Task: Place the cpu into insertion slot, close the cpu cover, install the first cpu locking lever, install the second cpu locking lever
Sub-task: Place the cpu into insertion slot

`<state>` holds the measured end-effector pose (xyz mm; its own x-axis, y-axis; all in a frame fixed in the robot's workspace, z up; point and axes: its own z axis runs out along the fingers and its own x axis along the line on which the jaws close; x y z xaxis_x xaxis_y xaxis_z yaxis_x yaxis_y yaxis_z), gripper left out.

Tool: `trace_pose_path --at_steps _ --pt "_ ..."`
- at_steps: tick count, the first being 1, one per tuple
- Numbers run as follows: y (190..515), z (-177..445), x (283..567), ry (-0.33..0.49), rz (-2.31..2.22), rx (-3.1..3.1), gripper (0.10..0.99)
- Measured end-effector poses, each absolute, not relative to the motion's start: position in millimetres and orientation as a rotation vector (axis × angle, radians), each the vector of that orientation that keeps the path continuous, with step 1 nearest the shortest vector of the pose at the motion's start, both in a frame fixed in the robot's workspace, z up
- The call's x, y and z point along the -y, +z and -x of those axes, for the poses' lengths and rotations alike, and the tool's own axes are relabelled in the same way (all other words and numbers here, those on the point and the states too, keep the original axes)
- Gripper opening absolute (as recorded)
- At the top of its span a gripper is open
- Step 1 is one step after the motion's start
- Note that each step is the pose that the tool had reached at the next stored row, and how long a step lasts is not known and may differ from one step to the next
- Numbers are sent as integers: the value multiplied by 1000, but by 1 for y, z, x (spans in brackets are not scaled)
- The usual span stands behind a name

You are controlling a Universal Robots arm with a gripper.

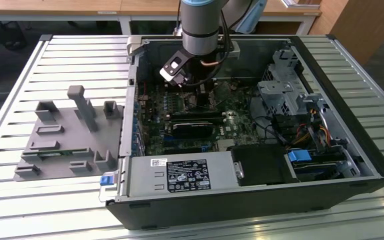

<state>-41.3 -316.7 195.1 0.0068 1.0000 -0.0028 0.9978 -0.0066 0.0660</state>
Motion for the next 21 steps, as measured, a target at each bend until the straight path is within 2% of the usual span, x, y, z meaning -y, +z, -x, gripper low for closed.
trace_pose_path --at_steps 1,13,15,16,18,19,21 --pt "195 41 317 69 -2194 -2179 604" --pt "205 40 317 65 -2196 -2181 592" --pt "206 39 317 60 -2198 -2183 467" --pt "207 39 317 57 -2199 -2185 467" --pt "207 38 317 55 -2200 -2185 349" --pt "208 38 317 55 -2200 -2185 349" --pt "208 38 317 54 -2200 -2185 235"
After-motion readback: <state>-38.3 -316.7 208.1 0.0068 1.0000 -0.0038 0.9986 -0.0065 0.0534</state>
